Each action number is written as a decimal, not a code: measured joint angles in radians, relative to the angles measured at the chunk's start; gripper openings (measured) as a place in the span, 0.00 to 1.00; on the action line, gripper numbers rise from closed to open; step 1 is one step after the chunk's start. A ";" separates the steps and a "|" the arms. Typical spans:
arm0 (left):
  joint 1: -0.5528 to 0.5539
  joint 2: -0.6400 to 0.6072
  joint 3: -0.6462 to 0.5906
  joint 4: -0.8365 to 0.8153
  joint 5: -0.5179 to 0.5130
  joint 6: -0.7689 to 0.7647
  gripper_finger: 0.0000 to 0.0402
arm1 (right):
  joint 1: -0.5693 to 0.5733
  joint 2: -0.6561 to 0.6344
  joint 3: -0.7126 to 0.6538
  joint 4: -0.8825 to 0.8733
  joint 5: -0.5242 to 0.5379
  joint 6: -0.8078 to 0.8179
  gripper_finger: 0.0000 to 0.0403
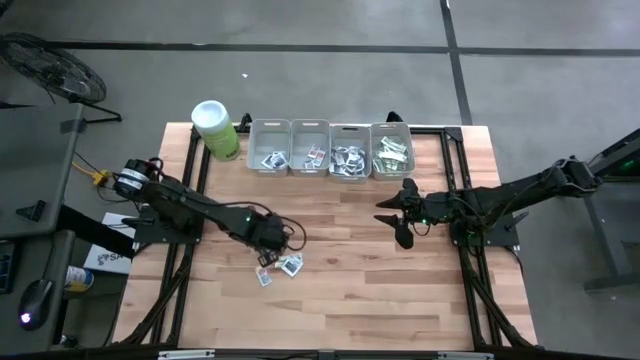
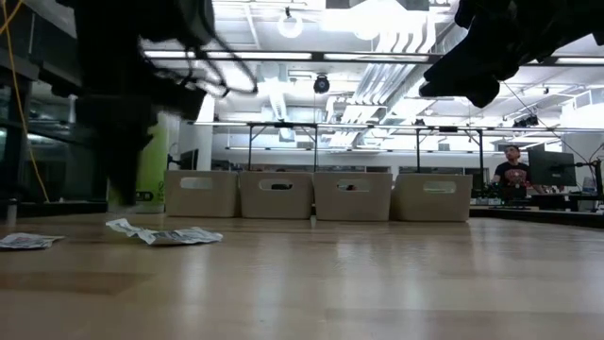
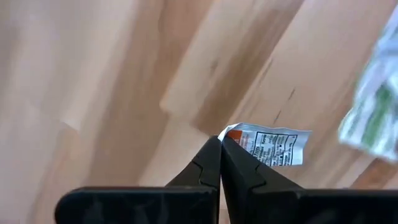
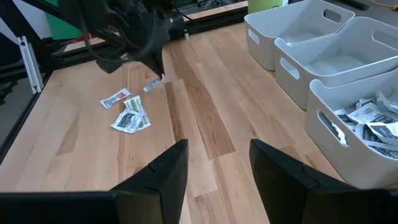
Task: Pick & Place First Aid Supplies
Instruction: Put the ointment pack into the middle left gray bin
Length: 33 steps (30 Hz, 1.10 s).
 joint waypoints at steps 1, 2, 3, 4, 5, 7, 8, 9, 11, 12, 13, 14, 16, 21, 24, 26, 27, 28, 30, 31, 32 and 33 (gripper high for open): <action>0.000 0.000 0.013 -0.002 -0.022 0.006 0.00 | 0.000 0.000 0.000 0.000 0.002 0.000 0.41; 0.000 0.000 0.027 0.005 -0.051 0.012 0.00 | 0.000 0.000 0.000 0.000 0.005 -0.001 0.41; 0.000 -0.001 0.040 0.010 -0.084 0.018 0.00 | 0.000 0.000 0.000 0.000 0.008 -0.001 0.41; 0.000 -0.001 0.052 0.007 -0.118 0.024 0.00 | 0.000 0.000 0.000 0.000 0.009 -0.002 0.41; 0.000 -0.001 0.063 0.002 -0.155 0.026 0.00 | 0.000 0.000 0.000 0.000 0.009 -0.003 0.41; 0.001 -0.001 0.090 0.001 -0.228 0.034 0.00 | 0.000 0.000 0.000 0.000 0.010 -0.007 0.41; 0.001 -0.002 0.105 0.005 -0.267 0.045 0.00 | 0.000 0.000 0.000 0.000 0.010 -0.008 0.41; 0.001 -0.002 0.120 0.004 -0.310 0.056 0.00 | 0.000 0.000 0.000 0.000 0.010 -0.008 0.41; 0.001 -0.003 0.147 0.001 -0.381 0.082 0.00 | 0.000 0.000 0.000 0.000 0.010 -0.010 0.41; 0.002 -0.003 0.162 0.001 -0.411 0.097 0.00 | 0.000 0.000 0.000 0.000 0.010 -0.011 0.41; 0.006 -0.003 0.177 0.002 -0.440 0.119 0.00 | 0.000 0.000 0.000 0.000 0.010 -0.015 0.41; 0.013 -0.003 0.192 0.003 -0.461 0.144 0.00 | 0.000 0.000 0.000 0.000 0.011 -0.023 0.41; 0.037 -0.004 0.220 0.002 -0.472 0.200 0.00 | 0.000 0.000 0.000 0.000 0.011 -0.036 0.41; 0.140 -0.004 0.279 0.008 -0.468 0.369 0.00 | 0.000 0.000 0.000 0.000 0.011 -0.052 0.41; 0.217 -0.004 0.301 0.024 -0.461 0.479 0.00 | 0.000 0.000 0.000 0.000 0.012 -0.058 0.41; 0.275 -0.004 0.313 0.062 -0.434 0.565 0.00 | 0.000 0.000 0.000 0.001 0.019 -0.071 0.41; 0.304 -0.005 0.317 0.083 -0.418 0.610 0.00 | 0.000 0.000 0.000 0.001 0.023 -0.081 0.41; 0.332 -0.005 0.318 0.107 -0.403 0.650 0.00 | 0.000 0.000 0.000 0.002 0.031 -0.090 0.41; 0.388 -0.005 0.318 0.170 -0.378 0.724 0.00 | 0.000 0.000 0.000 0.004 0.051 -0.107 0.41; 0.413 -0.005 0.318 0.201 -0.368 0.758 0.00 | 0.000 0.000 0.000 0.003 0.059 -0.112 0.41; 0.438 -0.005 0.319 0.231 -0.358 0.795 0.00 | 0.000 0.000 0.000 0.003 0.064 -0.116 0.41; 0.461 -0.005 0.319 0.256 -0.354 0.828 0.00 | 0.000 0.000 0.000 0.003 0.066 -0.117 0.41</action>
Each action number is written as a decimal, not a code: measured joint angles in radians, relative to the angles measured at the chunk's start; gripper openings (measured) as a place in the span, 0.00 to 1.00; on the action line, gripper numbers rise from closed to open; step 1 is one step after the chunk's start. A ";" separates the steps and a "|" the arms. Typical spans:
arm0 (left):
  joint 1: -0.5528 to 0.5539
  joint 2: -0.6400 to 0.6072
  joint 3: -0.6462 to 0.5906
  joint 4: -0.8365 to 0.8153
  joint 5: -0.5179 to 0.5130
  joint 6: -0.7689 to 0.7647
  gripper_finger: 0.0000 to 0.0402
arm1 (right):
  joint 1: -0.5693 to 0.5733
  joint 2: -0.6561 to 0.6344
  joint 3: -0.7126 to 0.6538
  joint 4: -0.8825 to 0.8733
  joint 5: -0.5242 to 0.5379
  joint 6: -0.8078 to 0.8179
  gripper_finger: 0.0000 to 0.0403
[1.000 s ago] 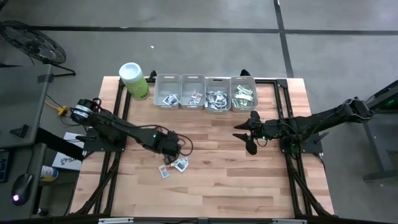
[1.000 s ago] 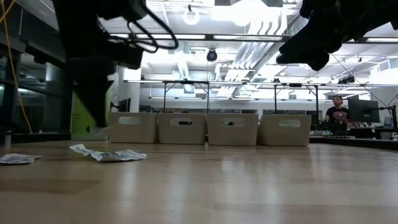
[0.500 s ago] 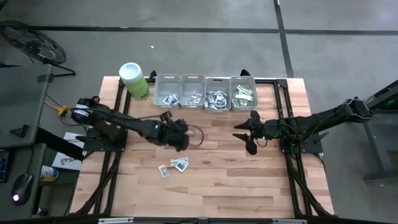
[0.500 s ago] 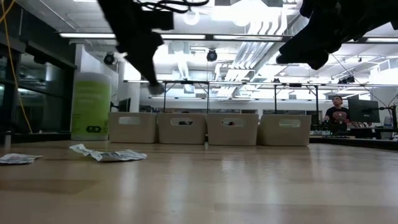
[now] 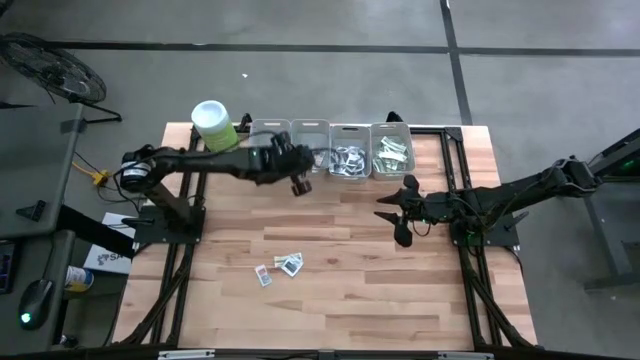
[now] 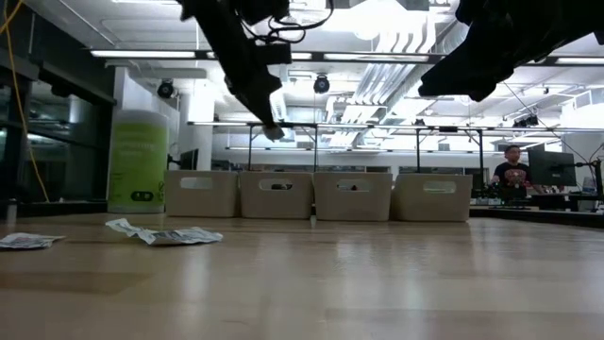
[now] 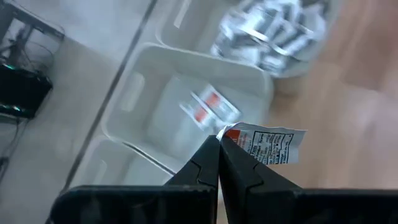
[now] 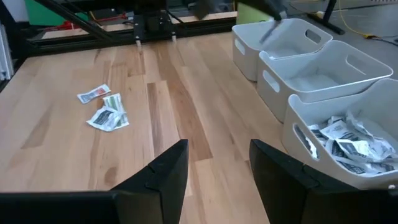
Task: Pick & Place First Aid Supplies
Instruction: Put the ointment pack into the middle left gray bin
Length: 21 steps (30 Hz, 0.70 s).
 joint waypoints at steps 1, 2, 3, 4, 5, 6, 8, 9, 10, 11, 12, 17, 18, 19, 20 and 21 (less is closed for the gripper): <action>0.024 0.000 0.000 0.024 0.005 0.031 0.00 | 0.000 0.000 0.000 0.000 0.001 -0.002 0.41; 0.045 0.000 0.000 0.044 0.011 0.060 0.00 | 0.000 0.000 0.000 0.000 0.002 -0.005 0.41; 0.066 0.000 0.000 0.059 0.023 0.095 0.00 | 0.000 0.000 0.000 0.000 0.002 -0.012 0.41; 0.087 0.000 0.000 0.074 0.045 0.133 0.00 | 0.000 0.000 0.000 0.000 0.002 -0.020 0.41; 0.107 0.004 0.001 0.089 0.071 0.168 0.00 | 0.000 0.000 0.000 0.000 0.002 -0.025 0.41; 0.126 0.008 0.001 0.101 0.090 0.194 0.00 | 0.000 0.000 0.000 0.000 0.002 -0.026 0.41; 0.167 0.022 0.001 0.113 0.126 0.232 0.00 | 0.000 0.000 0.000 0.000 0.002 -0.026 0.41; 0.187 0.031 0.001 0.121 0.149 0.246 0.00 | 0.000 0.000 0.000 0.000 0.002 -0.026 0.41; 0.206 0.042 0.001 0.126 0.169 0.259 0.00 | 0.000 0.000 0.000 -0.001 0.002 -0.026 0.41; 0.225 0.054 0.001 0.129 0.187 0.267 0.00 | 0.000 0.000 0.000 -0.001 0.002 -0.026 0.41; 0.242 0.066 0.001 0.131 0.204 0.271 0.00 | 0.000 0.000 0.000 0.000 0.002 -0.026 0.41; 0.305 0.117 0.001 0.146 0.229 0.304 0.00 | 0.000 0.000 0.000 -0.001 0.002 -0.026 0.41; 0.314 0.126 0.001 0.144 0.245 0.304 0.00 | 0.000 0.000 0.000 -0.001 0.002 -0.026 0.41; 0.320 0.133 0.001 0.144 0.270 0.303 0.00 | 0.000 0.000 0.000 -0.001 0.002 -0.026 0.41; 0.325 0.137 0.001 0.144 0.295 0.303 0.00 | 0.000 0.000 0.000 -0.001 0.002 -0.026 0.41; 0.329 0.141 0.001 0.146 0.316 0.304 0.00 | 0.000 0.000 0.000 -0.001 0.002 -0.026 0.41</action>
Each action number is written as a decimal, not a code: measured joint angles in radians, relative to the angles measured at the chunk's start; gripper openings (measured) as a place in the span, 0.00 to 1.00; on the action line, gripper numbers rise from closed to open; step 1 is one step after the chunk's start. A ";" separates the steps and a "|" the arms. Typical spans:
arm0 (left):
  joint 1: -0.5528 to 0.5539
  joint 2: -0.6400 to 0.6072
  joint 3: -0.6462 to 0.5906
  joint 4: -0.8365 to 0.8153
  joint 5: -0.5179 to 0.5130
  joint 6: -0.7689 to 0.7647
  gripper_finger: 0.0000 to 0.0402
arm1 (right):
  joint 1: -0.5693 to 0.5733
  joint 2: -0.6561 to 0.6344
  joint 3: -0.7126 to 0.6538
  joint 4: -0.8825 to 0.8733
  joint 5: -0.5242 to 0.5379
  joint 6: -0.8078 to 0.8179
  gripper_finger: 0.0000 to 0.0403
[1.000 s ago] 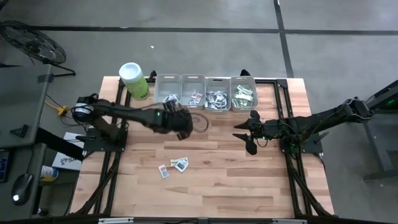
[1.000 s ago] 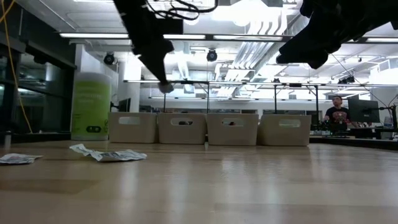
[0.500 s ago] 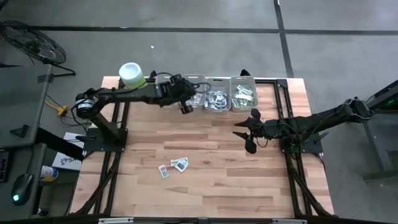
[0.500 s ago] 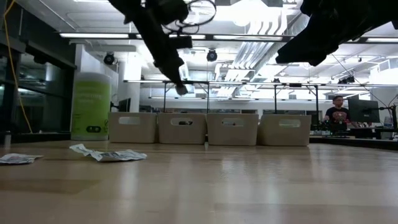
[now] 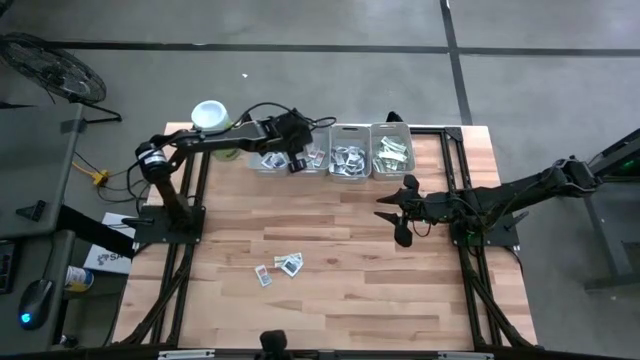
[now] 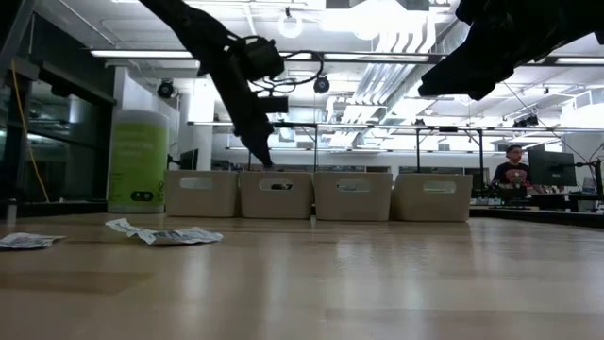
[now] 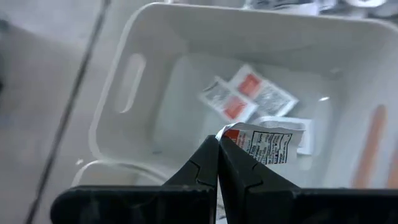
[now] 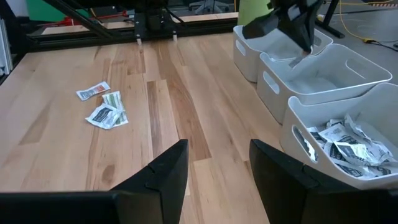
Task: Pick & Place First Aid Supplies
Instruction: Put the ointment pack into the middle left gray bin
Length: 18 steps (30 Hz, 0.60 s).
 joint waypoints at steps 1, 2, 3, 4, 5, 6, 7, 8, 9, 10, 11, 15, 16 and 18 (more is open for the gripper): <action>0.004 0.006 0.000 0.002 0.015 0.000 0.00 | 0.000 0.000 0.000 0.000 0.000 0.000 0.41; 0.003 0.013 0.000 0.002 0.018 0.003 0.00 | 0.000 0.000 0.000 0.000 0.000 0.001 0.41; 0.003 0.021 0.000 0.000 0.022 0.005 0.00 | 0.000 0.000 0.000 0.000 0.000 0.001 0.41; 0.003 0.027 0.000 -0.001 0.032 0.013 0.00 | 0.000 0.000 0.000 0.000 0.000 0.001 0.41; 0.003 0.031 0.000 -0.001 0.048 0.020 0.00 | 0.000 0.000 0.000 0.000 0.000 0.002 0.41; 0.003 0.033 0.000 0.000 0.062 0.022 0.00 | 0.000 0.000 0.000 0.000 0.000 0.005 0.41; 0.003 0.036 0.000 0.005 0.066 0.021 0.00 | 0.000 0.000 0.000 0.000 0.000 0.007 0.41; 0.003 0.039 0.000 0.006 0.066 0.019 0.00 | 0.000 0.000 0.000 0.000 0.000 0.008 0.41; 0.003 0.040 0.000 -0.001 0.066 0.018 0.00 | 0.000 0.000 0.000 0.000 0.000 0.008 0.41; 0.003 0.040 0.000 0.000 0.066 0.019 0.01 | 0.000 0.000 0.000 0.000 0.000 0.009 0.41; 0.003 0.040 0.000 0.005 0.066 0.019 0.01 | 0.000 0.000 0.000 0.000 0.000 0.009 0.41; 0.003 0.040 0.000 0.002 0.062 0.019 0.10 | 0.000 0.000 0.000 0.000 -0.007 0.011 0.41; 0.003 0.040 0.000 0.003 0.061 0.019 0.13 | 0.000 0.000 0.000 0.000 -0.007 0.014 0.41; -0.003 0.040 0.000 -0.004 0.060 0.018 0.20 | 0.000 0.000 0.000 0.000 -0.007 0.022 0.41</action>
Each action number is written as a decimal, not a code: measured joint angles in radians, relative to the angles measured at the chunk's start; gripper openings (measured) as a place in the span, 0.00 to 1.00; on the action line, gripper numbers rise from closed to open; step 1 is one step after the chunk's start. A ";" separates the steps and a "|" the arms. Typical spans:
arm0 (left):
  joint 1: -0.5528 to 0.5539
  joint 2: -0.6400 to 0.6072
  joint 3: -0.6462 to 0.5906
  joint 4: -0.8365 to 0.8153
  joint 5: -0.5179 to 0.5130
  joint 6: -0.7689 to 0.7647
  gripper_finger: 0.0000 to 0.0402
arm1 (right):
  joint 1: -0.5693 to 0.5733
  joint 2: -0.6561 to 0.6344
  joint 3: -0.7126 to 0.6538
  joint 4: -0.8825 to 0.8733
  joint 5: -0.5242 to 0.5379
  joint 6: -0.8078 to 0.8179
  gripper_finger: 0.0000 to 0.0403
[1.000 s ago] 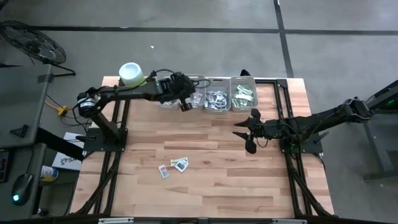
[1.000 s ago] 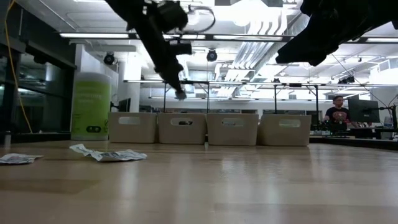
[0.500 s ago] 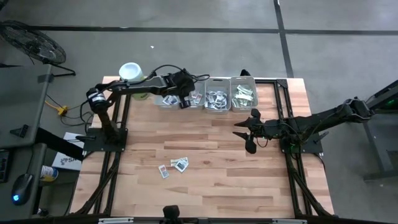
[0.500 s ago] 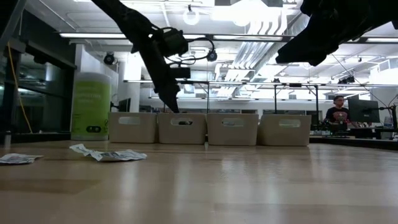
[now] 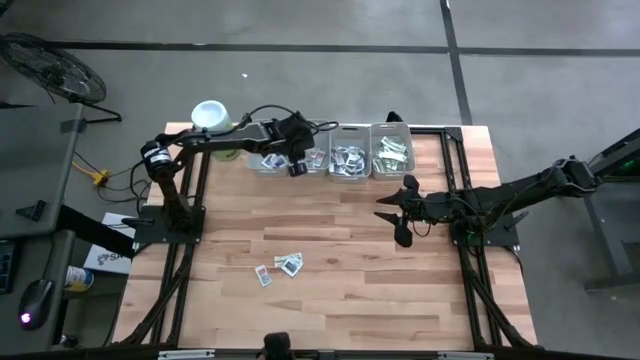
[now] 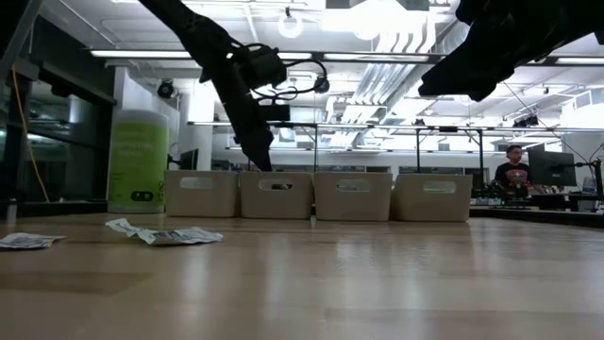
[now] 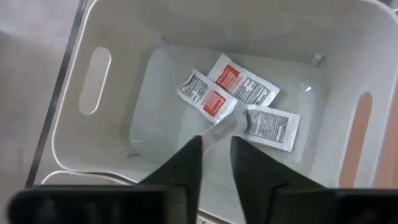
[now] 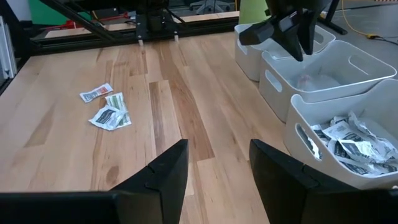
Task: Pick & Place First Aid Supplies
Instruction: Put the ointment pack into the middle left gray bin
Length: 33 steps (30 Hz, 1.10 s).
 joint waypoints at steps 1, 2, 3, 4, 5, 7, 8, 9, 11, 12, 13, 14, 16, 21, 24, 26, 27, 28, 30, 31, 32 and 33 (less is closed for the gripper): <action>-0.003 0.000 0.000 -0.002 -0.006 0.000 0.23 | 0.000 0.000 0.000 0.000 0.000 0.001 0.41; -0.009 0.000 0.000 -0.002 -0.016 0.000 0.26 | 0.000 0.000 0.000 0.000 0.000 0.001 0.41; -0.014 0.000 0.003 -0.010 -0.024 0.000 0.29 | 0.000 0.000 0.000 0.000 0.000 0.001 0.41; -0.020 -0.003 0.009 -0.030 -0.034 -0.002 0.31 | 0.000 0.000 0.000 0.000 0.000 0.003 0.41; -0.024 -0.006 0.018 -0.055 -0.049 -0.007 0.33 | 0.000 0.000 0.000 0.000 0.000 0.004 0.41; -0.041 -0.016 0.046 -0.097 -0.081 -0.022 0.35 | 0.000 0.000 0.000 0.000 -0.001 0.004 0.41; -0.047 -0.025 0.060 -0.127 -0.092 -0.027 0.36 | 0.000 0.000 0.000 -0.001 -0.001 0.004 0.41; -0.055 -0.033 0.076 -0.170 -0.097 -0.032 0.36 | 0.000 0.000 0.000 -0.001 -0.001 0.004 0.41; -0.072 -0.046 0.110 -0.262 -0.086 -0.040 0.36 | 0.000 0.000 0.000 -0.003 -0.001 0.004 0.41; -0.083 -0.053 0.125 -0.313 -0.069 -0.047 0.36 | 0.000 0.000 0.000 -0.005 -0.001 0.004 0.41; -0.095 -0.063 0.136 -0.364 -0.047 -0.056 0.36 | 0.000 0.000 0.000 -0.007 -0.001 0.004 0.41; -0.108 -0.075 0.141 -0.408 -0.025 -0.068 0.36 | 0.000 0.000 0.000 -0.011 -0.001 0.004 0.41; -0.138 -0.098 0.145 -0.487 0.012 -0.099 0.36 | 0.000 0.000 0.000 -0.021 -0.009 0.004 0.41; -0.238 -0.132 0.145 -0.691 0.085 -0.218 0.36 | 0.000 0.000 0.000 -0.042 -0.018 0.012 0.41; -0.311 -0.132 0.145 -0.784 0.099 -0.317 0.36 | 0.000 0.000 0.000 -0.056 -0.018 0.032 0.41; -0.361 -0.132 0.142 -0.836 0.099 -0.375 0.36 | 0.000 0.000 0.000 -0.064 -0.019 0.046 0.41; -0.387 -0.133 0.131 -0.846 0.098 -0.403 0.36 | 0.000 0.000 0.000 -0.065 -0.020 0.050 0.41; -0.414 -0.133 0.115 -0.850 0.098 -0.434 0.36 | 0.000 0.000 0.000 -0.067 -0.020 0.057 0.41; -0.468 -0.135 0.083 -0.851 0.095 -0.507 0.36 | 0.000 0.000 0.000 -0.071 -0.021 0.067 0.41; -0.495 -0.142 0.066 -0.853 0.092 -0.554 0.36 | 0.000 0.000 0.000 -0.072 -0.023 0.070 0.41; -0.524 -0.146 0.050 -0.853 0.085 -0.603 0.36 | 0.000 0.000 0.000 -0.072 -0.026 0.074 0.41; -0.553 -0.148 0.034 -0.846 0.079 -0.655 0.36 | 0.000 0.000 0.000 -0.072 -0.031 0.078 0.41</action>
